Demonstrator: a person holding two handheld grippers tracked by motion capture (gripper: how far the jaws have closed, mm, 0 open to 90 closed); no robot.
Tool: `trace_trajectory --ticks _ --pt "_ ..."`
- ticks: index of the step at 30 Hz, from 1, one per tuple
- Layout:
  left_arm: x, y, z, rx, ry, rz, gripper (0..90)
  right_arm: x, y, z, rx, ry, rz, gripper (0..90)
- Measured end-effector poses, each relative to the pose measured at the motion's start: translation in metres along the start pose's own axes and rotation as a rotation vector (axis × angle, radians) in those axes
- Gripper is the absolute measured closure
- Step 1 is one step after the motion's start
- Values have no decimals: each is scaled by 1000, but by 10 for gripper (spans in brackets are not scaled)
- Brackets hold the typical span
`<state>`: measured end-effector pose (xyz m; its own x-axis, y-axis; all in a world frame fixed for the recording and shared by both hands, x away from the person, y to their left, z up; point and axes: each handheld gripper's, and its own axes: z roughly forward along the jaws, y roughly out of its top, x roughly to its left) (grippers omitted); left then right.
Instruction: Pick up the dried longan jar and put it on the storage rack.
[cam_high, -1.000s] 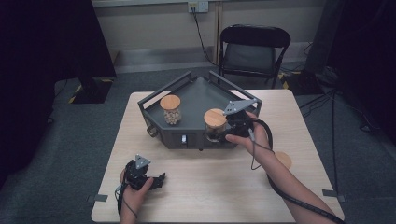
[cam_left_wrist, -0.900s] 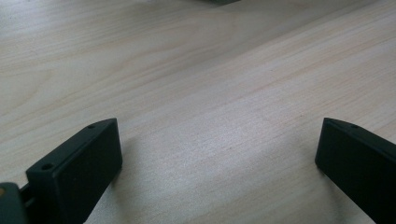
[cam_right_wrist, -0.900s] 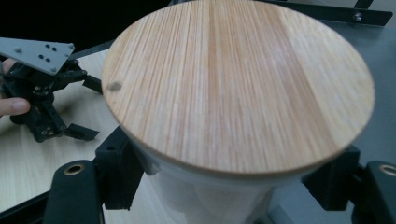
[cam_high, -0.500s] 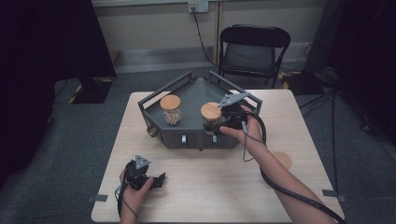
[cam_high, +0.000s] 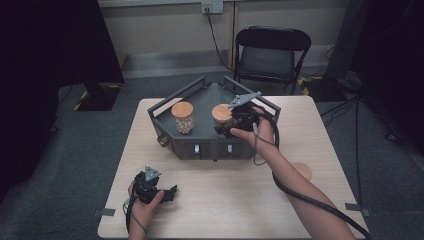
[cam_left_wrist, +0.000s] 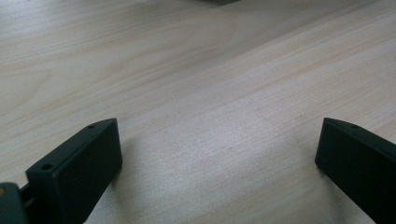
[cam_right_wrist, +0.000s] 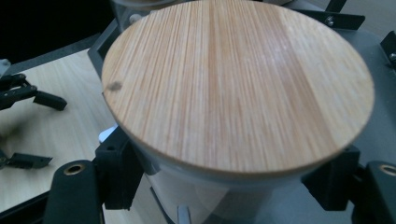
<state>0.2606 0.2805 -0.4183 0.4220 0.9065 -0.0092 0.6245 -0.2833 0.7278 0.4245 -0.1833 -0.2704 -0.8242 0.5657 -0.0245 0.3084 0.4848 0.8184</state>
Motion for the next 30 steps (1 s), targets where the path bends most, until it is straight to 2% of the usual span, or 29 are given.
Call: trace_trajectory --ticks 14,30 --pt "0 0 0 0 0 1 2 -4 6 14 -16 -26 19 255" --pt "0 0 0 0 0 1 2 -7 3 30 6 -57 46 255"
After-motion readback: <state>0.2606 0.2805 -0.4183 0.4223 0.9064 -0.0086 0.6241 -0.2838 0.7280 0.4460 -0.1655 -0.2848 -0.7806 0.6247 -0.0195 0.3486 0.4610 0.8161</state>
